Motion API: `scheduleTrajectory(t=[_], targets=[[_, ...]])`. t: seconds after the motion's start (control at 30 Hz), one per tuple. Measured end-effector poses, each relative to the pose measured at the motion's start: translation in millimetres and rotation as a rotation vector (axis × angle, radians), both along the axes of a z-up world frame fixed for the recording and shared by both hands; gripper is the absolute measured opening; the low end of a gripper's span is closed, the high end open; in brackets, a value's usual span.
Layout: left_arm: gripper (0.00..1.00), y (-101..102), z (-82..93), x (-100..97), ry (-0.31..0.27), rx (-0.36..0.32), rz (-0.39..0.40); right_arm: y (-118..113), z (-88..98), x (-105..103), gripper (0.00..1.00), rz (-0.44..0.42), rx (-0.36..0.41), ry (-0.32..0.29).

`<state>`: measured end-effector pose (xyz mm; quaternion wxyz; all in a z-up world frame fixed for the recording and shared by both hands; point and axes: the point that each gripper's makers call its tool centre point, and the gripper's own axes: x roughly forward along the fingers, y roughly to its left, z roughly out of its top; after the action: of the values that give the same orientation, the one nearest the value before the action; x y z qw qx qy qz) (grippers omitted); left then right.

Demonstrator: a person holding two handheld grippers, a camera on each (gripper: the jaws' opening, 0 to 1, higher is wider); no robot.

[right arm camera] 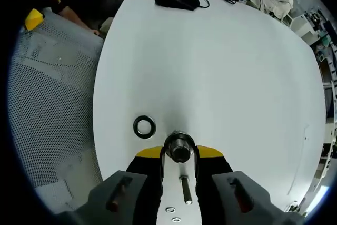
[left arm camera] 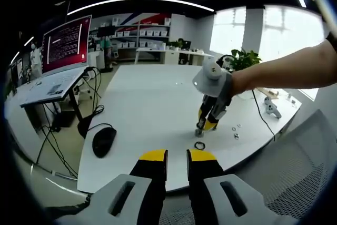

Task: Place the washer onto the threaded stud by aligning its center hole with the stud, sliding it down to the base, and recovering from edge contact or off-axis alignment until the washer reaches the visible bottom stop.

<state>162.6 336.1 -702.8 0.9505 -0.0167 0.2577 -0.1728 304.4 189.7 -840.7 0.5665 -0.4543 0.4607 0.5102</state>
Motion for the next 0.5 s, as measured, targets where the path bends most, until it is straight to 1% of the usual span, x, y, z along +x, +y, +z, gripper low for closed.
scheduleTrajectory(t=[0.2,0.5], targets=[[0.12,0.4,-0.1,0.1,-0.001,-0.001,0.001,0.8,-7.8,0.9,0.23,0.003,-0.010,0.011],[0.12,0.2,-0.6,-0.4,0.002,0.000,-0.001,0.9,-13.6,-7.5,0.23,0.009,-0.028,0.015]])
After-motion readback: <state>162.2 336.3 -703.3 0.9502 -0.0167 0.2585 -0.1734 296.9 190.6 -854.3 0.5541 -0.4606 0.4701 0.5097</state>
